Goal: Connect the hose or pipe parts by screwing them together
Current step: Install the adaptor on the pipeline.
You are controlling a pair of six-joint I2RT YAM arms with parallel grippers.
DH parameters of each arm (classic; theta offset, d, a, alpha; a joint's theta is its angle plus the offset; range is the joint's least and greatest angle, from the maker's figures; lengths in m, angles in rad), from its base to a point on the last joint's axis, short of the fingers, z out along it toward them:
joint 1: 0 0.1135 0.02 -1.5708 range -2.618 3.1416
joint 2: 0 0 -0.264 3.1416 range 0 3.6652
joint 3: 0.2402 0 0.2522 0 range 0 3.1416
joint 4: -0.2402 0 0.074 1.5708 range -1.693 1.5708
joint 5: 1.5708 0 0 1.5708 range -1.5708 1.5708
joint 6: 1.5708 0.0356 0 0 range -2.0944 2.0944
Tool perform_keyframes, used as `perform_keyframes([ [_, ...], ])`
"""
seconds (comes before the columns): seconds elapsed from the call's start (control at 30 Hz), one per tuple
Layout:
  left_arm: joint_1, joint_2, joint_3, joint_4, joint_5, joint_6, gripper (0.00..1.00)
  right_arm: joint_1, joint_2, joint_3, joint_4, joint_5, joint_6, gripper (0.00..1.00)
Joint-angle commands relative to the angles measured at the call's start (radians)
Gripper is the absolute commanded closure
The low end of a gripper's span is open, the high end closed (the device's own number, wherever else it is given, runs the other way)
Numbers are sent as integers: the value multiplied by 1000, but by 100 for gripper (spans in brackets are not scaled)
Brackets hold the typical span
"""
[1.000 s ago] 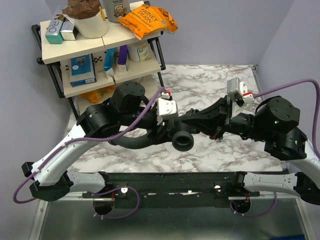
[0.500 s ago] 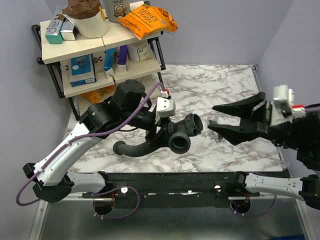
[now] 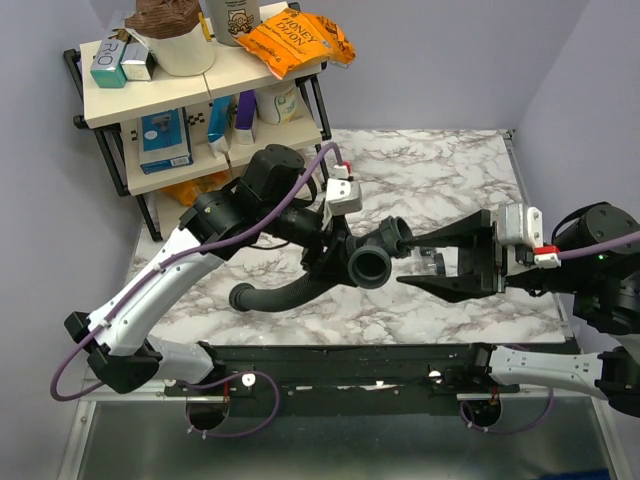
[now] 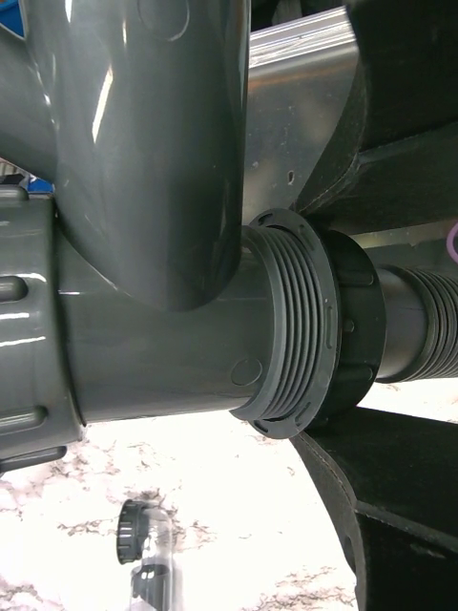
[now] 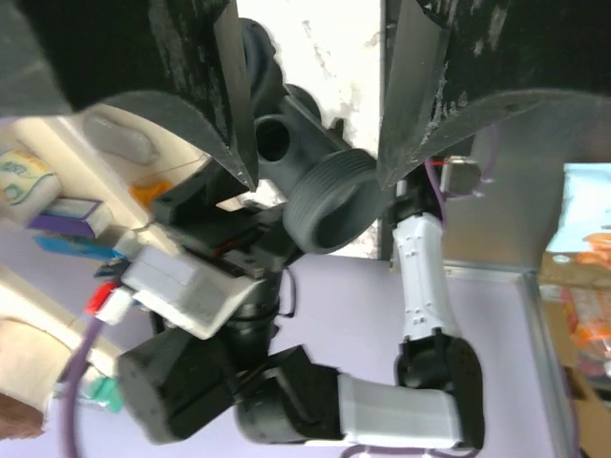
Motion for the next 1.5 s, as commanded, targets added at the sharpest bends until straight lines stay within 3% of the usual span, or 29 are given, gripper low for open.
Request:
perform_keyframes([
  [0.0, 69, 31, 52, 44, 91, -55, 100, 7, 22, 41, -57, -80, -42, 44],
  [0.13, 112, 97, 104, 21, 139, -93, 100, 7, 27, 27, -59, -52, -77, 10],
  [0.23, 115, 129, 139, -17, 169, -78, 100, 8, 33, 26, -65, -5, -117, 0],
  [0.3, 115, 141, 147, -35, 180, -74, 100, 10, 57, 30, -70, 34, -142, 0],
  [0.43, 109, 146, 162, -75, 194, -29, 100, 59, 73, -20, -10, 257, -269, 0],
  [0.63, 62, 126, 182, -170, 186, 87, 100, 60, 100, -59, 50, 346, -323, 0],
  [0.9, -29, 69, 170, -230, 82, 232, 100, 60, 152, -19, 36, 402, -291, 0],
  [1.1, -118, -18, 95, -232, -77, 351, 100, 60, 151, -3, 27, 452, -225, 0],
  [1.27, -167, -99, 44, -177, -183, 385, 100, 48, 145, -29, 19, 460, -163, 0],
  [1.47, -188, -127, 67, -178, -190, 396, 100, 42, 129, -82, 30, 463, -104, 0],
])
